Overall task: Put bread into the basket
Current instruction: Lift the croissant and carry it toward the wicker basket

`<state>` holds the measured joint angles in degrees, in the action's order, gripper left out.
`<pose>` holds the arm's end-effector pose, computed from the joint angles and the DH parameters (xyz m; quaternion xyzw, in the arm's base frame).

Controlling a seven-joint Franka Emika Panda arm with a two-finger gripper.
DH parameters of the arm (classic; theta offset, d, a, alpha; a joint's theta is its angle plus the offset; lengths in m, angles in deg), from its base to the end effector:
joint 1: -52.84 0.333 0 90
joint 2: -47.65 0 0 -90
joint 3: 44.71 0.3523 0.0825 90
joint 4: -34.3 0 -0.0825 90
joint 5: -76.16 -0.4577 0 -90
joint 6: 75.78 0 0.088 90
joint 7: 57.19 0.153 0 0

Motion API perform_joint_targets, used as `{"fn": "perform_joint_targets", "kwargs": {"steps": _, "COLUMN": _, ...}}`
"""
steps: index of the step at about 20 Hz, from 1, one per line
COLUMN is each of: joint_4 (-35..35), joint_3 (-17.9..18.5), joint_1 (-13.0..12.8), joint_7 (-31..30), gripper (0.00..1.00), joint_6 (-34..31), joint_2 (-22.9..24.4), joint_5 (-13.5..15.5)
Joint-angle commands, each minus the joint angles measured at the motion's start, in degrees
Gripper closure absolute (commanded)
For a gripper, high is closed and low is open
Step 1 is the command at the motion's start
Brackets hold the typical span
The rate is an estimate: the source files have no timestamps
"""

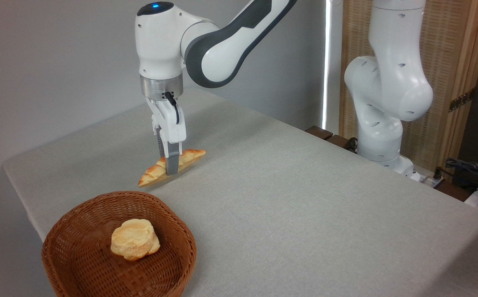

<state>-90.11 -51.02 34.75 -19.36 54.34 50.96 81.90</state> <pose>0.5508 -0.2567 0.3864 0.8675 -0.4898 0.0823 0.0281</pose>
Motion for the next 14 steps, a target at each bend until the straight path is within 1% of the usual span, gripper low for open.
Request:
{"fn": "perform_joint_targets", "kwargs": {"steps": 1, "joint_4": 1.1, "joint_3": 1.4, "joint_1": -0.3, "joint_7": -0.4, "gripper": 0.59, "joint_6": 0.9, "joint_2": 0.6, "joint_5": 1.0}}
{"fn": "perform_joint_targets", "kwargs": {"steps": 5, "joint_4": 3.7, "joint_3": 3.5, "joint_1": -0.3, "joint_7": -0.6, "gripper": 0.58, "joint_6": 0.1, "joint_2": 0.9, "joint_5": 2.3}}
{"fn": "perform_joint_targets", "kwargs": {"steps": 8, "joint_4": 5.4, "joint_3": 5.3, "joint_1": -0.2, "joint_7": -0.3, "gripper": 0.58, "joint_6": -0.1, "joint_2": 0.9, "joint_5": 3.9}}
{"fn": "perform_joint_targets", "kwargs": {"steps": 11, "joint_4": 6.5, "joint_3": 6.7, "joint_1": -0.2, "joint_7": 0.0, "gripper": 0.58, "joint_6": 0.0, "joint_2": 0.8, "joint_5": 4.1}}
{"fn": "perform_joint_targets", "kwargs": {"steps": 14, "joint_4": 6.9, "joint_3": 9.5, "joint_1": -0.2, "joint_7": 0.3, "gripper": 0.58, "joint_6": 0.7, "joint_2": 0.4, "joint_5": 4.3}}
